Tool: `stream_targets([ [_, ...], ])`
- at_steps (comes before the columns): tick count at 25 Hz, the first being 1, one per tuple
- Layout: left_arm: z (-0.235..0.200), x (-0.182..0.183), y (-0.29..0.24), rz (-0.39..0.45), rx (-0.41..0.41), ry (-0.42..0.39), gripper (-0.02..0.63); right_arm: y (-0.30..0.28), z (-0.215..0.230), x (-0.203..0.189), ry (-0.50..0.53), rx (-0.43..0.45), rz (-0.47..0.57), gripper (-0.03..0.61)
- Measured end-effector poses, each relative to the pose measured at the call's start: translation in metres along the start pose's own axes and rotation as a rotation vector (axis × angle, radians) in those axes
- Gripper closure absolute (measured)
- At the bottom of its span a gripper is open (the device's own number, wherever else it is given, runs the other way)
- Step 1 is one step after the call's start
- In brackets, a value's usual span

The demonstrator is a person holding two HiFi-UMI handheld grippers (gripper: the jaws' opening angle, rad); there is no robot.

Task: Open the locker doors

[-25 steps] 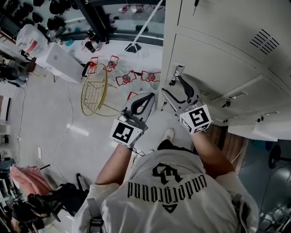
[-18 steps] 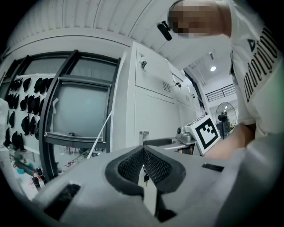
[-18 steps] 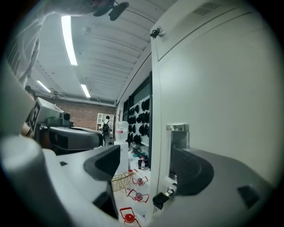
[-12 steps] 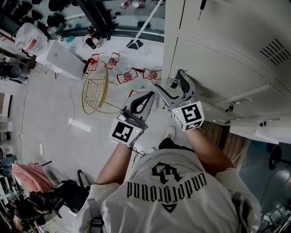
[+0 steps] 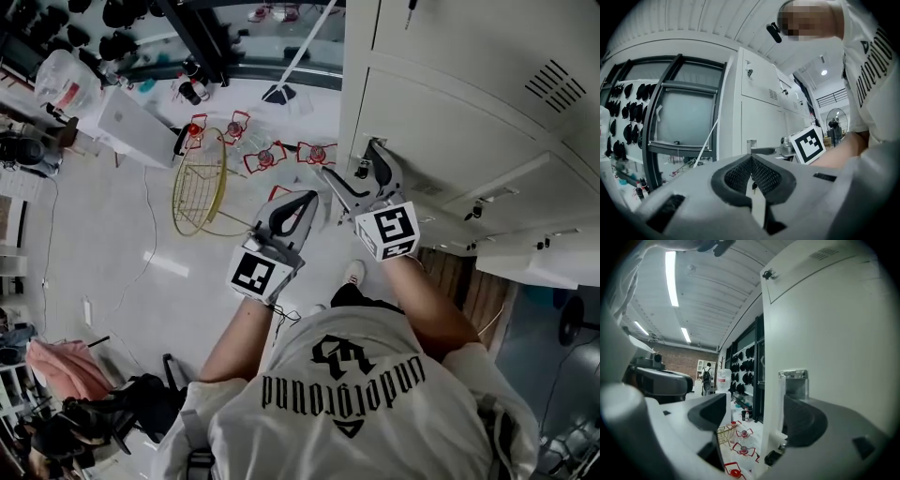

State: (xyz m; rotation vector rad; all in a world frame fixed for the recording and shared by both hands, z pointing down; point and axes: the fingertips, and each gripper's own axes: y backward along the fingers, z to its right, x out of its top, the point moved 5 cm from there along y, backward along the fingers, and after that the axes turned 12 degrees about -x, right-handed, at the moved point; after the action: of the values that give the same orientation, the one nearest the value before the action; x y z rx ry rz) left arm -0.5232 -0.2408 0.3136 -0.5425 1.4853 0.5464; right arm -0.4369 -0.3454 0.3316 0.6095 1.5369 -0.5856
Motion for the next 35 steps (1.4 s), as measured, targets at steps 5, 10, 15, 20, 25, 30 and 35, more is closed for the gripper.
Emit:
stream_targets([
  [5, 0.019, 0.002, 0.023, 0.005, -0.014, -0.008, 0.607, 0.029, -0.019, -0.002, 0.000, -0.024, 0.001, 0.212],
  [10, 0.042, 0.006, 0.046, 0.014, -0.057, -0.042, 0.607, 0.067, -0.037, -0.002, 0.006, -0.078, 0.003, 0.232],
  [15, 0.067, 0.010, 0.066, 0.012, -0.105, -0.038, 0.607, 0.108, -0.045, -0.003, 0.035, -0.183, -0.002, 0.252],
  [20, 0.096, 0.012, 0.081, 0.020, -0.173, -0.042, 0.607, 0.150, -0.043, -0.004, 0.053, -0.307, -0.008, 0.316],
  [25, 0.118, 0.012, 0.084, 0.048, -0.252, -0.073, 0.607, 0.189, -0.032, -0.004, 0.053, -0.427, -0.018, 0.398],
  [30, 0.140, 0.013, 0.075, 0.068, -0.318, -0.074, 0.607, 0.225, -0.018, -0.005, 0.058, -0.484, -0.041, 0.429],
  [35, 0.161, 0.017, 0.058, 0.072, -0.380, -0.073, 0.607, 0.259, -0.005, -0.003, 0.044, -0.533, -0.058, 0.428],
])
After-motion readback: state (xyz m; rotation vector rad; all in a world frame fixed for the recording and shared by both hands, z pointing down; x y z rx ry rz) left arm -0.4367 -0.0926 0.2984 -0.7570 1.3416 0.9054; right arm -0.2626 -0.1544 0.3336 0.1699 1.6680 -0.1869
